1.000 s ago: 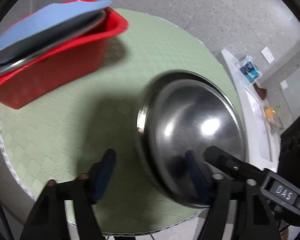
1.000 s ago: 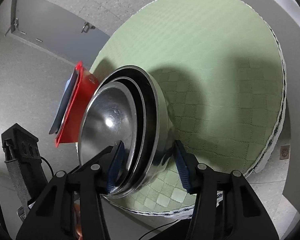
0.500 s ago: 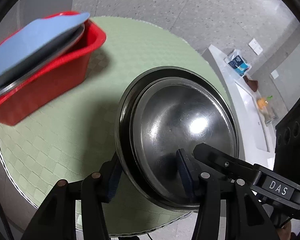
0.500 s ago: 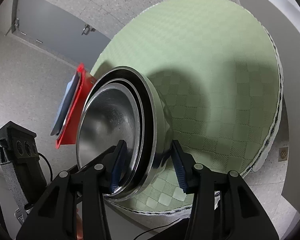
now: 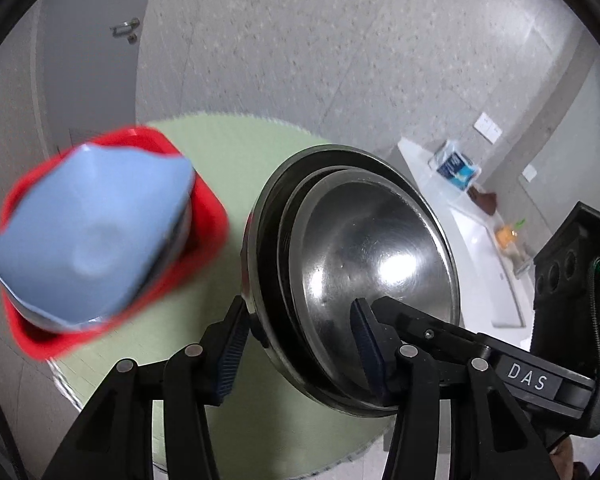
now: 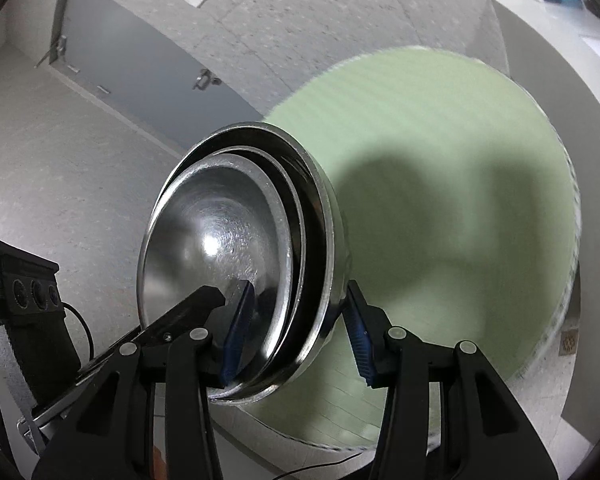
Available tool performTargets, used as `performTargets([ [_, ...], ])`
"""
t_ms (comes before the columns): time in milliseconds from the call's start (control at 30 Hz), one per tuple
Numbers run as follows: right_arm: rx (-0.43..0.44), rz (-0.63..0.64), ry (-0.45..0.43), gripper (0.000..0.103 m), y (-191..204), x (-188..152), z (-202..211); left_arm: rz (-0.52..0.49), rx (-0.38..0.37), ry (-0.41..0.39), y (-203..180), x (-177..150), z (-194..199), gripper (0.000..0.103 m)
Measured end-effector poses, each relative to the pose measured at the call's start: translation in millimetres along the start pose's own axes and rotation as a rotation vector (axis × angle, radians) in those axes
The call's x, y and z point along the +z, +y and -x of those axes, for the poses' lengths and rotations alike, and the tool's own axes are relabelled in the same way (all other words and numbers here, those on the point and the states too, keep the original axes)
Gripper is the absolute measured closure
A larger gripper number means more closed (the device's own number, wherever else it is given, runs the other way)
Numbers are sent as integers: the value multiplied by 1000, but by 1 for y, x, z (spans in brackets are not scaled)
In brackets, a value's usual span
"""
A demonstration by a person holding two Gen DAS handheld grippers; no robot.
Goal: Organize plates and bowls
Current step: 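Carry the nested steel bowls into the red basin onto the blue plate, open right gripper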
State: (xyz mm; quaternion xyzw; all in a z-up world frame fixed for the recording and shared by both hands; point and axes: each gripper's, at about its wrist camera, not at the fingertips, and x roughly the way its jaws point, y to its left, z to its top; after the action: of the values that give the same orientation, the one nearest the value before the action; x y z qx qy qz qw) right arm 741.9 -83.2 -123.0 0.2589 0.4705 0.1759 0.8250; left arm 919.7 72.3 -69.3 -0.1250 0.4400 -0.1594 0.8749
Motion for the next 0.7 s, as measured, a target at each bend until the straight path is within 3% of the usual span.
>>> performTargets([
  [367, 55, 130, 10, 57, 101, 38, -40, 61, 67, -78, 72, 14, 62, 57],
  [567, 57, 180, 87, 57, 143, 38, -91, 137, 117, -51, 121, 12, 70, 56],
  [700, 53, 175, 144, 57, 149, 36, -121, 173, 142, -11, 145, 14, 65, 57],
])
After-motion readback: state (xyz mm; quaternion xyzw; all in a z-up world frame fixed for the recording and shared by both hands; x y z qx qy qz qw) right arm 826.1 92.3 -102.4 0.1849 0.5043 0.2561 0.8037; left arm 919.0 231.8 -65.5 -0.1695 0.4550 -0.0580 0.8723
